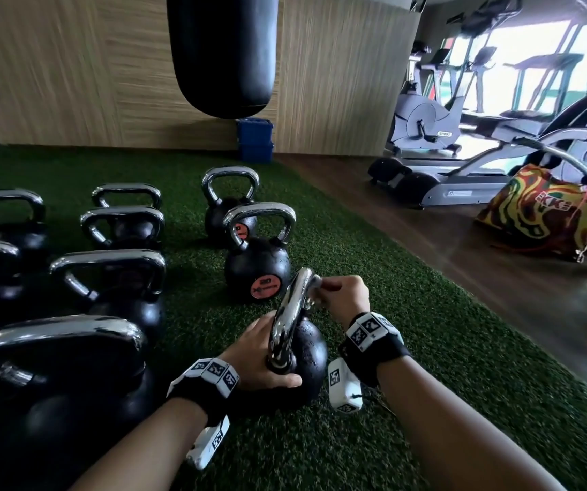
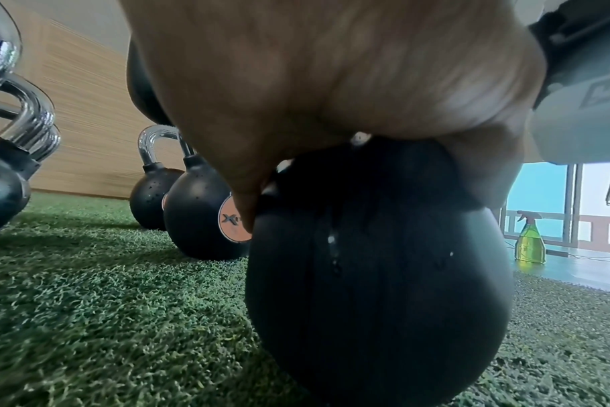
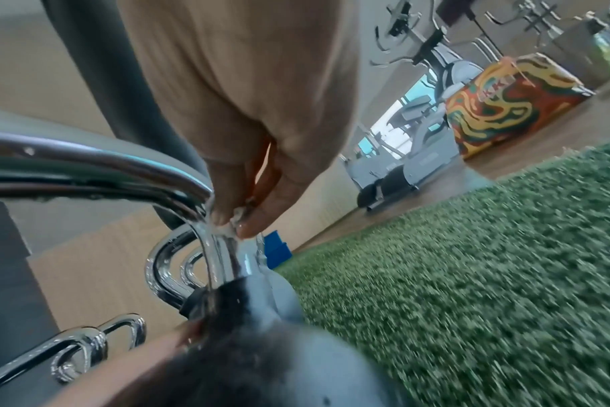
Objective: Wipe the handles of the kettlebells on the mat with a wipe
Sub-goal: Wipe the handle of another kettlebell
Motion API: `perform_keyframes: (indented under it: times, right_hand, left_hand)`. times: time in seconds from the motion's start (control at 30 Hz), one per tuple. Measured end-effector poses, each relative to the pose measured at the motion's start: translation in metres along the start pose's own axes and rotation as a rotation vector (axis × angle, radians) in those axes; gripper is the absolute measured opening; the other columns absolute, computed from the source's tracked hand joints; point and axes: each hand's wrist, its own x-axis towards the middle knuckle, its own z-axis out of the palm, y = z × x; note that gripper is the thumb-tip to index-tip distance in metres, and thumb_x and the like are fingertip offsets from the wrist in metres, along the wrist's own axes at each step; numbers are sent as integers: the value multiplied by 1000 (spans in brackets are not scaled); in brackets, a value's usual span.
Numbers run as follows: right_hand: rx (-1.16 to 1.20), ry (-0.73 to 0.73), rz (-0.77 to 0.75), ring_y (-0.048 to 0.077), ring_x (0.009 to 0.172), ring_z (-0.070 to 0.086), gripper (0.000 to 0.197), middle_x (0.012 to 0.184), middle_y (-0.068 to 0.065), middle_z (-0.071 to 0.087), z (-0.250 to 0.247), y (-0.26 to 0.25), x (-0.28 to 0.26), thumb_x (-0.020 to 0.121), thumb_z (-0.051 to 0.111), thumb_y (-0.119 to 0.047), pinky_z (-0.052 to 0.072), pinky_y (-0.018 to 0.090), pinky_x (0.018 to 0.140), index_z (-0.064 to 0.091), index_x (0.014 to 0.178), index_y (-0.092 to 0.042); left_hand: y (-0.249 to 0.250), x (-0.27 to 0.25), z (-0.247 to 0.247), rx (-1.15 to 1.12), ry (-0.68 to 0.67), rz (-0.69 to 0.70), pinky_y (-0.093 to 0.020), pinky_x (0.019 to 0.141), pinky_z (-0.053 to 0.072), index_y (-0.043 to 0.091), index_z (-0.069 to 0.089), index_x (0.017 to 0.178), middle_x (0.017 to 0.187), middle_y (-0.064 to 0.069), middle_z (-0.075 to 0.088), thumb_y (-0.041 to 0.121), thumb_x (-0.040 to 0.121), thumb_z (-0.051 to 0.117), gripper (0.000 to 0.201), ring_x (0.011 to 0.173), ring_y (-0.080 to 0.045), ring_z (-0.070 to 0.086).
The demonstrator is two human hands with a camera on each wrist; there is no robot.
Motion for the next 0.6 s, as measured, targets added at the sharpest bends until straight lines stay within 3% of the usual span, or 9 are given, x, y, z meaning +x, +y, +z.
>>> perform_keyframes:
  times: [0.13,0.2,0.27,0.4,0.5,0.6]
  right_hand:
    - [-94,106,-361,4,65,65,19,76,-8,73,-3,-9,-9,79,84,-11,57,16,67,82,97,-17]
    - [-146,146,-558,6,67,64,25,83,-2,74,-3,-4,-19,79,83,-5,54,12,68,80,104,-9]
    - [-165,128,-678,9,69,65,29,88,2,74,-7,-1,-23,79,82,0,56,15,67,78,107,-5]
    - [-231,80,-710,12,66,62,24,88,5,72,-16,-11,-19,84,78,0,57,23,62,78,108,-3]
    - [-207,46,-762,9,62,60,12,83,4,68,-12,-16,-31,92,71,-5,56,25,57,77,100,1]
    - [-168,-85,-724,16,71,62,21,86,5,67,-11,-11,-58,101,61,-17,56,29,63,75,101,-1]
  left_hand:
    - [-3,-2,1,0,-26,32,-39,127,11,24,15,161,163,5,20,62,76,81,114,142,1,9]
    - [-2,-2,0,32,-56,33,-34,124,4,26,8,163,165,8,14,64,78,78,116,138,7,0]
    - [0,-3,-1,27,-67,16,-34,124,3,26,6,163,166,8,12,64,78,77,116,140,5,1]
    - [4,-4,-4,66,-98,18,-38,124,1,26,9,163,167,4,9,62,81,76,112,152,-14,6]
    - [5,-5,-5,80,-111,5,-37,124,0,25,6,163,167,6,8,63,82,75,113,152,-14,7]
    - [6,-5,-5,59,-107,-15,-41,128,4,23,0,164,168,5,7,63,81,75,119,153,-14,7]
